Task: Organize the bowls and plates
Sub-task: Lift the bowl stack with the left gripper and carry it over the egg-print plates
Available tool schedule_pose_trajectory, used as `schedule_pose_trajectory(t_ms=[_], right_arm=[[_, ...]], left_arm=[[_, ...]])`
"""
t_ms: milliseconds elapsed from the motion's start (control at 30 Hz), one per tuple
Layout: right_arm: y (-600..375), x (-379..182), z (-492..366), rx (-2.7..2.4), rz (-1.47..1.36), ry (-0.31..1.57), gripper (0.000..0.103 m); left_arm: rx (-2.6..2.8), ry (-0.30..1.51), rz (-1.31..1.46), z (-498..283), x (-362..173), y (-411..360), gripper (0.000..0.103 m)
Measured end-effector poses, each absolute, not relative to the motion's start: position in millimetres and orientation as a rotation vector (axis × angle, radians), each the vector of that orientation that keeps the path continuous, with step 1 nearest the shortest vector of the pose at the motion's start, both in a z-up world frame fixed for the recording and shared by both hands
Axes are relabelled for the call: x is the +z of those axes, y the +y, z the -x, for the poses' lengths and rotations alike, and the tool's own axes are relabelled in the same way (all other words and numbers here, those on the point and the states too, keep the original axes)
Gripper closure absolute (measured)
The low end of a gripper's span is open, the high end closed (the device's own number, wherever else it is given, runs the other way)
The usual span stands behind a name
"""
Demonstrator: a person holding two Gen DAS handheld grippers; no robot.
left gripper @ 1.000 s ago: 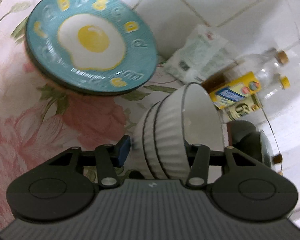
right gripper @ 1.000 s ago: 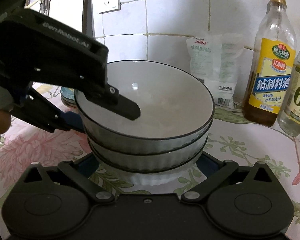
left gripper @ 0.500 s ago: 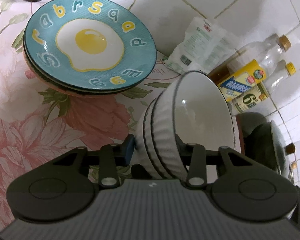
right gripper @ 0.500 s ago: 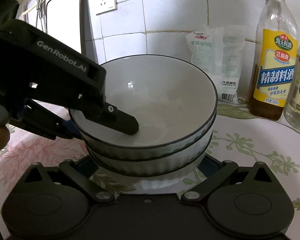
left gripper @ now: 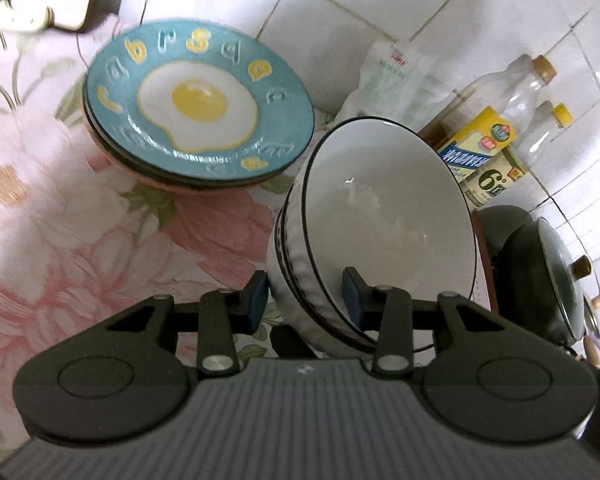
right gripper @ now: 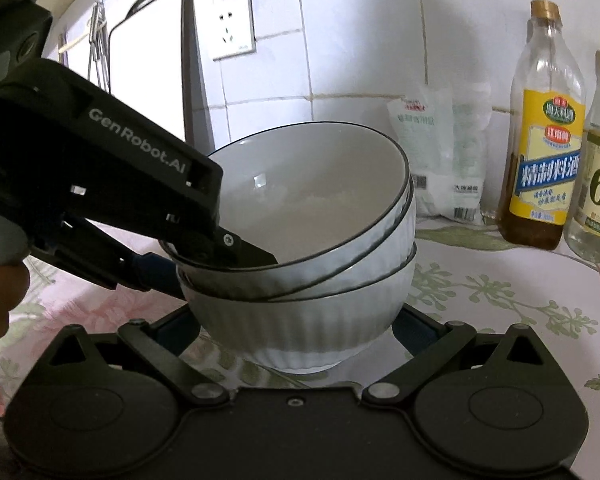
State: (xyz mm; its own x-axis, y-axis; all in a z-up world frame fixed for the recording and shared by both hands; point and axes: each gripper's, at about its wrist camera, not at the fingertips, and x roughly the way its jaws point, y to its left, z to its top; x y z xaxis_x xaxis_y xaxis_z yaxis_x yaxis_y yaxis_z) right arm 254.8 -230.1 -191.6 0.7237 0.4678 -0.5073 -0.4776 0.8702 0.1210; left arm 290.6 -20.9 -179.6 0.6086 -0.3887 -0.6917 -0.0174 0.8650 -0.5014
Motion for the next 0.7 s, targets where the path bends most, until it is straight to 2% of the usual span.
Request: schedule_pose_trajectory(t_ms=[400, 700], right_arm=[[-202, -139, -250, 0.547, 0.004, 0.449, 0.0], [-165, -119, -287, 0.566, -0.026, 0.406, 0.0]], left_arm=[[-0.231, 0.799, 0.414, -269, -116, 8, 0.065], [-0.196, 0.737, 0.347, -293, -92, 40, 0.065]])
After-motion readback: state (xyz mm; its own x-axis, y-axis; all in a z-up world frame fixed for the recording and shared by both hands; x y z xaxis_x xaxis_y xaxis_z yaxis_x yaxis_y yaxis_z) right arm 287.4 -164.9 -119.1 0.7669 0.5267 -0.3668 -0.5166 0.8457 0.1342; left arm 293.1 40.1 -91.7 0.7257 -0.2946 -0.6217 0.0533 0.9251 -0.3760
